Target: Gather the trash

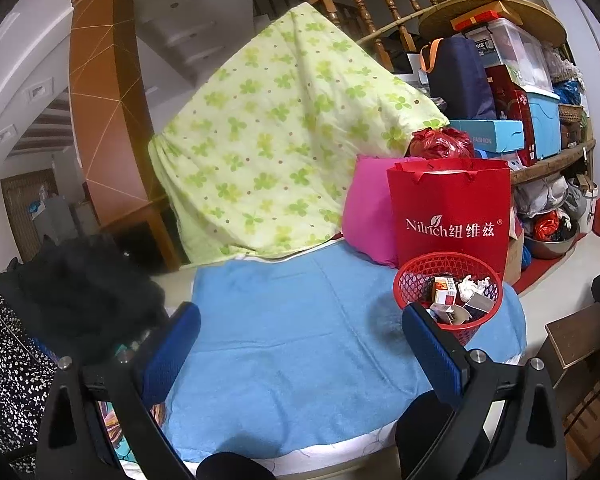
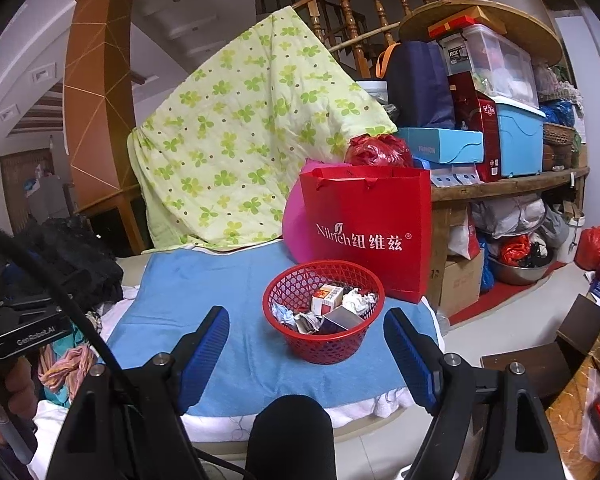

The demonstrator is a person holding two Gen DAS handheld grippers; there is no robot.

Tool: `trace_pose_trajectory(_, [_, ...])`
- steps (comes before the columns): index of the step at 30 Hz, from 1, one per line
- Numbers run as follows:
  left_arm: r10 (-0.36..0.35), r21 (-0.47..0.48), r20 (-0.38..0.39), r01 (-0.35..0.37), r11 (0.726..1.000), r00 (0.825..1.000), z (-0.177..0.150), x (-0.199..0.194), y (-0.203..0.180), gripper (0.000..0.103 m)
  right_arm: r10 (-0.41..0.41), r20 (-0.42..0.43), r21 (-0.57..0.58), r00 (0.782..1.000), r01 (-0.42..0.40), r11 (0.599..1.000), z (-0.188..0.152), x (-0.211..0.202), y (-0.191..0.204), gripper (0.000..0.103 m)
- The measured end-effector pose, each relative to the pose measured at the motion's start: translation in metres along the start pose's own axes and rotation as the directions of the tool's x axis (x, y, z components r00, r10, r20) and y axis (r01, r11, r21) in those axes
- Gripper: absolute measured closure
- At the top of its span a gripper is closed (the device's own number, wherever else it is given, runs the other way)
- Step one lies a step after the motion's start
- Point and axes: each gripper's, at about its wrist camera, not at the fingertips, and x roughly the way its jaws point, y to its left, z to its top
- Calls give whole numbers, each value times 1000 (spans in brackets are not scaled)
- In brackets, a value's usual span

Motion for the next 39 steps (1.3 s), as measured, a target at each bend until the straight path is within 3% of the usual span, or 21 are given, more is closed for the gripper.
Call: trace_pose_trajectory(39, [-19,-22,-64,17,1000,998,-14,20,9,3,-15,-43,-29,999,14,999,-9,22,9,18])
